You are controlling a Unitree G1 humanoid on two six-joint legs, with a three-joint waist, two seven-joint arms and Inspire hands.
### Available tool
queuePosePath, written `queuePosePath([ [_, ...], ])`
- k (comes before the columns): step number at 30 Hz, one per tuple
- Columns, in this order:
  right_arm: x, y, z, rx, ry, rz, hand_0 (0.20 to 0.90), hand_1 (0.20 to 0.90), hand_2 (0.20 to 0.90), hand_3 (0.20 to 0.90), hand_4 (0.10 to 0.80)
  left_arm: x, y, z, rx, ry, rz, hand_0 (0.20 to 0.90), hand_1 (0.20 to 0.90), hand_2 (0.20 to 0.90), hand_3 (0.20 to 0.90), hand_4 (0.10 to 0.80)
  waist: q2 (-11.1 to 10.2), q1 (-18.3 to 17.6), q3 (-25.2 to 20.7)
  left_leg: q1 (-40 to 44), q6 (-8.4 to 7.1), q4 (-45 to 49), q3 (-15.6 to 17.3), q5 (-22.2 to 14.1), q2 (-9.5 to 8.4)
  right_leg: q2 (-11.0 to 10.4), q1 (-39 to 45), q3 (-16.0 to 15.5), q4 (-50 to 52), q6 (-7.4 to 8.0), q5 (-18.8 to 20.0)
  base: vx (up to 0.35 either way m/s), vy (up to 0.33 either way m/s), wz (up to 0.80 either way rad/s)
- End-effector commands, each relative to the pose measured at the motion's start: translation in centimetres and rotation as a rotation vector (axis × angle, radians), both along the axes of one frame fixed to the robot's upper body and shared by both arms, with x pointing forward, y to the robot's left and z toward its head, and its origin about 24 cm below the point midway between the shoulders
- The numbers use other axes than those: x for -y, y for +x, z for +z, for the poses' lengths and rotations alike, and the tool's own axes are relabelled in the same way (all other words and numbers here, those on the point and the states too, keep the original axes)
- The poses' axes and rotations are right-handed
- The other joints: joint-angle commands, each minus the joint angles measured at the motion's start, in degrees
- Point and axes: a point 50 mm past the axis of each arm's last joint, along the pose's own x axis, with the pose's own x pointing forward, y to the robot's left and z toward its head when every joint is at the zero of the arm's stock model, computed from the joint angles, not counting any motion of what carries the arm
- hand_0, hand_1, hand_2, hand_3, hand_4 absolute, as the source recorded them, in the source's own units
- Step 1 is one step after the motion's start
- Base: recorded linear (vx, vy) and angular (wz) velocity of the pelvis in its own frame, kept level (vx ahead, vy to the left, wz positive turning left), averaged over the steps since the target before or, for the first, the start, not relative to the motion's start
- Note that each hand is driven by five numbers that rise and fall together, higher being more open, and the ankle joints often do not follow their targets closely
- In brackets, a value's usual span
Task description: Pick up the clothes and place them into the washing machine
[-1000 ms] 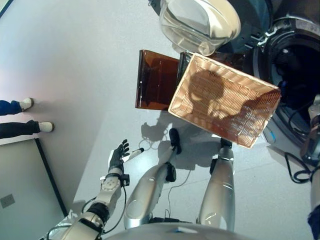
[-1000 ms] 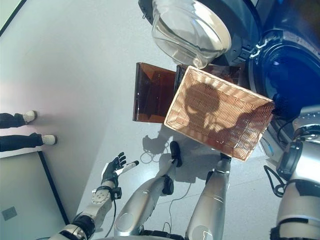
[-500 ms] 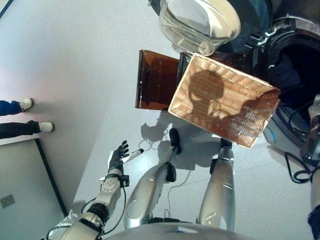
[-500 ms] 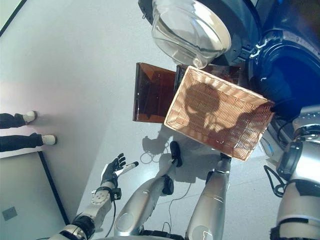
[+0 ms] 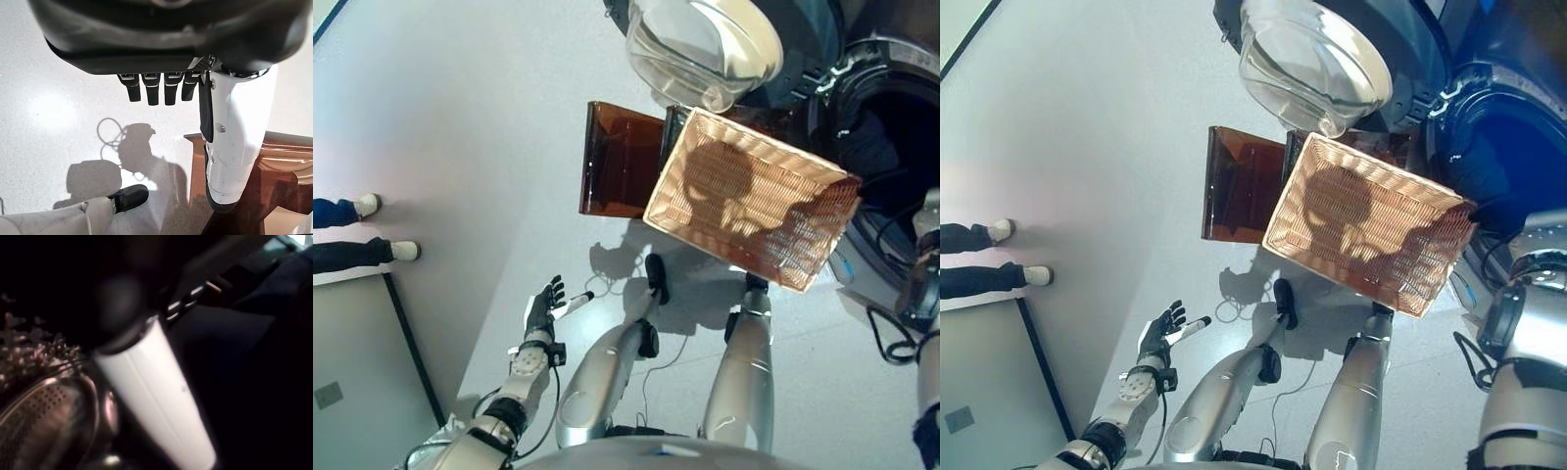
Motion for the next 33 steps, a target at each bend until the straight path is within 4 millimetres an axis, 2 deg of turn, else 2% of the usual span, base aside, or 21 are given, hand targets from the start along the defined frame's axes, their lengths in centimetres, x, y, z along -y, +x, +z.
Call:
queuePosePath([
  [1,3.5,-4.4,2.8,0.005,-0.251,-0.216,0.9,0.9,0.9,0.9,0.8,-2.6,-3.5,-2.1,-0.115,0.035,0.141,0.9,0.9,0.9,0.9,0.8,1.3,-4.2,-3.3,-2.9,-7.54,8.2,0.8,-4.4,3.98,5.5,1.1,-2.0,4.3,-6.74,-4.0,0.01,0.015,-0.07],
  [4,1.6,-3.1,0.0,-0.014,-0.245,-0.179,0.9,0.9,0.9,0.9,0.8,-2.4,-3.4,-2.2,-0.117,0.036,0.15,0.9,0.9,0.9,0.9,0.8,1.0,-4.3,-3.4,-2.8,-7.35,8.3,0.8,-4.6,3.96,5.5,1.4,-2.1,4.2,-6.78,-4.0,0.005,0.017,-0.06],
  [6,-0.9,-1.8,-2.2,-0.019,-0.257,-0.134,0.9,0.9,0.9,0.9,0.8,-2.2,-3.2,-2.1,-0.11,0.027,0.168,0.9,0.9,0.9,0.9,0.8,0.8,-4.4,-3.5,-2.6,-7.18,8.4,0.8,-4.7,4.0,5.6,1.7,-2.1,4.0,-6.83,-3.9,0.0,0.0,0.0],
  [12,-6.3,-0.7,-7.2,-0.073,-0.256,-0.047,0.9,0.9,0.9,0.9,0.8,-2.0,-2.9,-2.0,-0.103,0.039,0.185,0.9,0.9,0.9,0.9,0.8,0.2,-4.6,-4.0,-1.6,-6.71,9.4,0.6,-5.5,4.0,5.5,3.1,-2.2,3.9,-6.91,-3.9,0.006,0.014,-0.04],
  [13,-7.8,-0.5,-8.2,-0.086,-0.259,-0.028,0.9,0.9,0.9,0.9,0.8,-2.0,-3.0,-2.1,-0.11,0.047,0.188,0.9,0.9,0.9,0.9,0.8,0.1,-4.4,-4.3,-1.4,-6.57,9.9,0.5,-5.8,3.98,5.4,3.7,-2.3,3.7,-6.89,-3.8,0.0,0.0,0.0],
  [21,-11.4,-0.2,-10.8,-0.161,-0.301,0.11,0.9,0.9,0.9,0.9,0.8,-2.7,-3.3,-2.1,-0.113,0.088,0.193,0.9,0.9,0.9,0.9,0.8,-0.8,-4.2,-4.5,-0.1,-6.31,11.4,0.6,-7.0,4.12,5.2,5.7,-2.5,3.4,-6.78,-3.4,0.0,0.0,0.0],
  [23,-12.4,-0.2,-11.9,-0.238,-0.362,0.186,0.9,0.9,0.9,0.9,0.8,-3.2,-3.7,-2.2,-0.129,0.114,0.201,0.9,0.9,0.9,0.9,0.8,-1.4,-4.1,-4.6,0.5,-6.25,12.0,0.7,-7.4,4.3,5.1,6.8,-2.5,3.1,-6.66,-3.3,0.002,0.015,0.0],
  [33,-13.2,-1.0,-14.8,-0.545,-0.588,0.343,0.9,0.9,0.9,0.9,0.8,-4.4,-3.6,-1.9,-0.113,0.165,0.207,0.9,0.9,0.9,0.9,0.8,-2.9,-4.0,-4.5,1.4,-6.24,12.4,1.3,-7.7,4.69,5.1,8.1,-2.8,2.0,-6.38,-2.6,-0.005,0.005,-0.03],
])
